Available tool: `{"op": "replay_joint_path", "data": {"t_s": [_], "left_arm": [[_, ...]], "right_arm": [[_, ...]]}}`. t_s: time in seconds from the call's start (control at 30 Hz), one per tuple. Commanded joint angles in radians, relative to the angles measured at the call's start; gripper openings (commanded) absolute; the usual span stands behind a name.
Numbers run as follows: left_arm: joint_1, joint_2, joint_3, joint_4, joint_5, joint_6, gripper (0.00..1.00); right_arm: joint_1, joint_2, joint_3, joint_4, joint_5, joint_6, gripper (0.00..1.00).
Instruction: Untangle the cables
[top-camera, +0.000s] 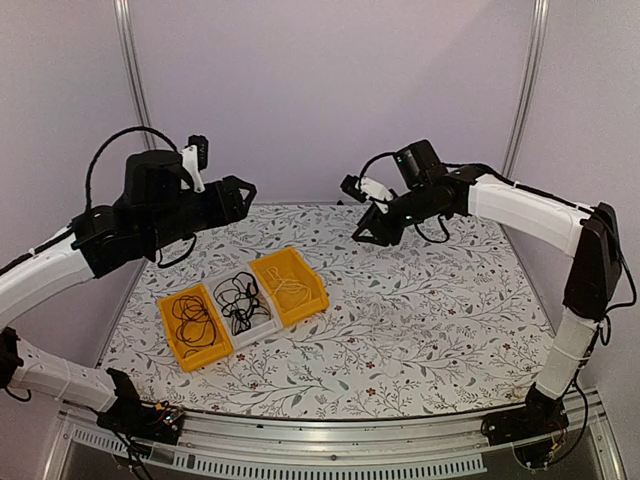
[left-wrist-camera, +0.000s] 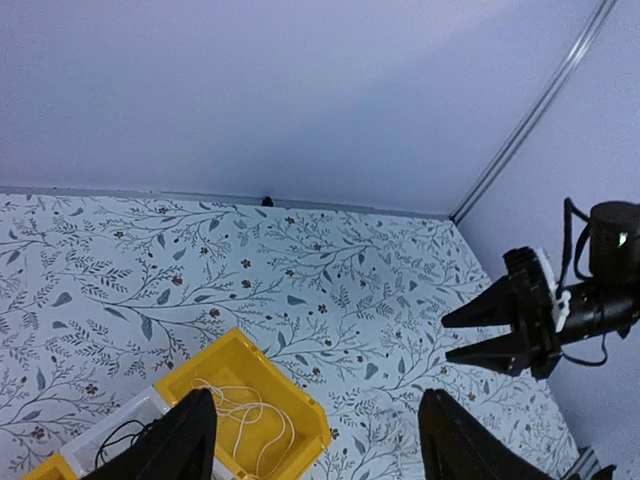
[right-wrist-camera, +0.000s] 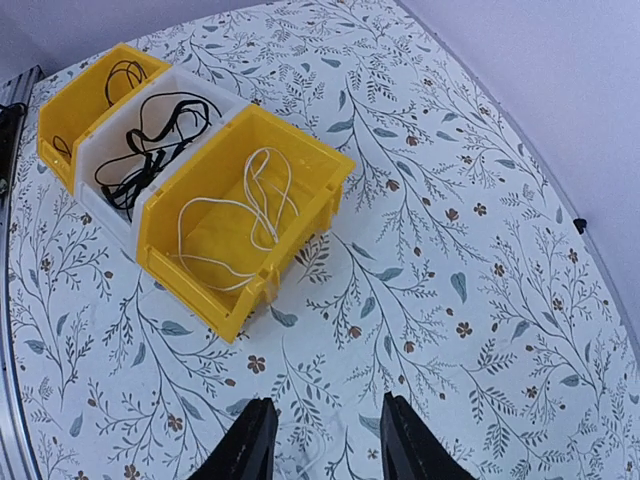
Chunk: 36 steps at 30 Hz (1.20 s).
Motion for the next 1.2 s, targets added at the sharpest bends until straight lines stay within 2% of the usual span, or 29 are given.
{"op": "replay_joint_path", "data": {"t_s": [0.0,0.13,0.3,0.4,0.5,0.8,0.93,0.97,1.1,1.17], "left_arm": [[-0.050,0.176,0.079,-0.111,0.222,0.163,0.70],[-0.129,0.314,0.114,-0.131,0.275,0.197,0.66],[-0.137,0.358,0.047,-0.029,0.327,0.075,0.69],[-0.136,0.347,0.010,0.018,0.300,-0.004,0.72],[-0.133,0.334,-0.013,0.044,0.276,-0.045,0.74],[-0.130,0.283,-0.034,0.017,0.238,-0.082,0.76],[-0.129,0.230,-0.068,0.013,0.211,-0.101,0.76],[-0.128,0.218,-0.077,0.014,0.206,-0.104,0.76],[-0.129,0.183,-0.106,0.021,0.196,-0.111,0.77],[-0.130,0.182,-0.111,0.039,0.205,-0.091,0.76]], "right_arm": [[-0.102,-0.128,-0.175,-0.076,-0.066,-0.050,0.38],[-0.130,-0.224,-0.354,-0.141,-0.129,-0.154,0.37],[-0.125,-0.362,-0.541,-0.154,-0.208,-0.267,0.46],[-0.097,-0.365,-0.567,-0.173,-0.201,-0.306,0.48],[-0.055,-0.351,-0.601,-0.141,-0.119,-0.345,0.48],[-0.001,-0.195,-0.556,-0.176,-0.090,-0.458,0.49],[0.010,-0.147,-0.562,-0.171,-0.061,-0.460,0.49],[0.010,-0.137,-0.561,-0.165,-0.054,-0.453,0.46],[0.010,-0.127,-0.516,-0.175,-0.070,-0.420,0.11],[0.010,-0.150,-0.475,-0.201,-0.090,-0.402,0.01]]}}
